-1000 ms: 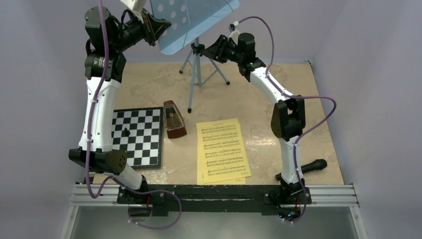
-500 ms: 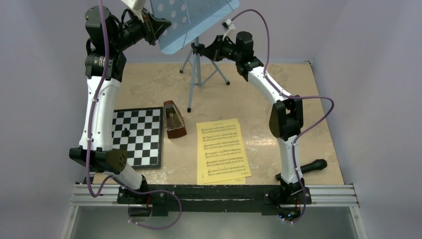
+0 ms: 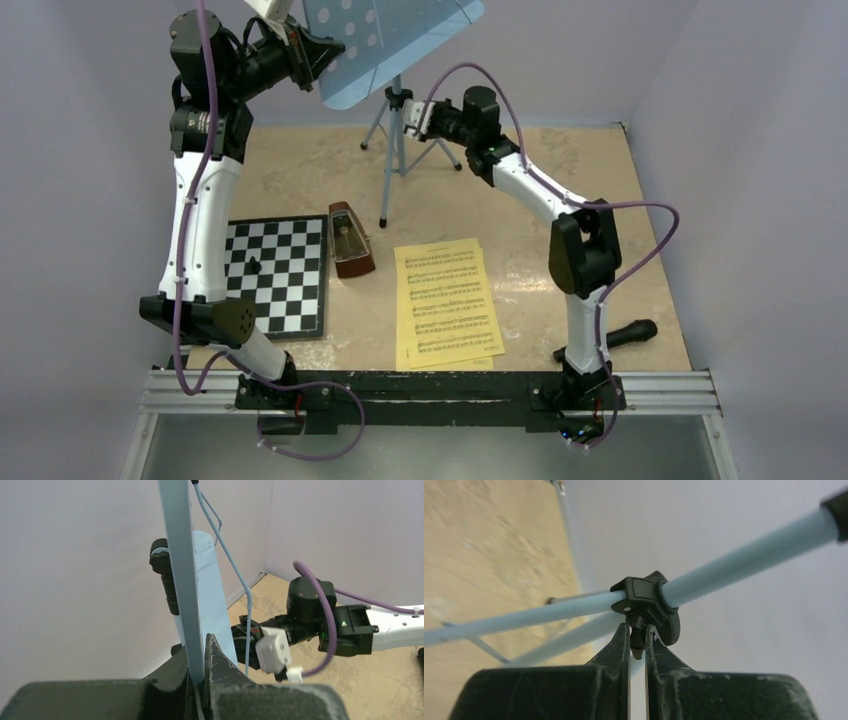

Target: Pack up the instrument practice props

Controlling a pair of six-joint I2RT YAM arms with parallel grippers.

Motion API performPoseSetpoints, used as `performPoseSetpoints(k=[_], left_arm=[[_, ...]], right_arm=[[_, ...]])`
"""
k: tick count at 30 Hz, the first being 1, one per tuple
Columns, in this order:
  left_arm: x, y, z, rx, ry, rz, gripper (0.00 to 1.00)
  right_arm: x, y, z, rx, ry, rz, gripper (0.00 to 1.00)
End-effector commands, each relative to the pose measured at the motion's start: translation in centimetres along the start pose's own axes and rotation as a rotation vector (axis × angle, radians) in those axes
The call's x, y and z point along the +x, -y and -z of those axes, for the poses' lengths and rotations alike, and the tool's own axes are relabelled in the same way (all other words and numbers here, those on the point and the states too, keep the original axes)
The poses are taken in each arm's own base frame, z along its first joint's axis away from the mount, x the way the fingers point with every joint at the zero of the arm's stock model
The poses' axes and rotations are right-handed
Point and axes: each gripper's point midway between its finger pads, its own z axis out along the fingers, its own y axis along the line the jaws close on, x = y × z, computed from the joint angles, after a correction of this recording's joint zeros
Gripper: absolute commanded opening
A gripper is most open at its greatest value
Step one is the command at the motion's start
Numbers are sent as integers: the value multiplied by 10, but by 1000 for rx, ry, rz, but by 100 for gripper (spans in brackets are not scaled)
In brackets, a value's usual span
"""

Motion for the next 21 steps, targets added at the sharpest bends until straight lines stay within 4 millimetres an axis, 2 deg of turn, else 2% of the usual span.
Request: performPoseSetpoints(k=[1,3,5,7,8,11,14,17,21], left_arm=[[24,-9,-11,8,-50,-13,0],[24,-9,-12,10,-48,0,0],[24,-9,-12,10,-45,14,0],[23,-8,-12,12,-43,16,0],[23,-8,-12,14,-43,17,0],[22,-7,-12,19,-39,17,0],[20,-7,-12,21,-35,13,0],[19,-7,-12,20,-32,12,0],[19,-8,-12,17,-34,10,0]], right_arm=[[-14,-2,-12,55,84,632,2],[-11,0,-16,127,102,775,29],[-15,5,-14,204,125,838,54],[-28,15,-3,288,170,814,72],[-33,18,3,310,187,797,77],[-44,17,27,310,200,726,80],[-39,8,50,272,169,546,80],[-30,-3,75,192,78,218,77],[-35,8,106,162,-12,-444,76]])
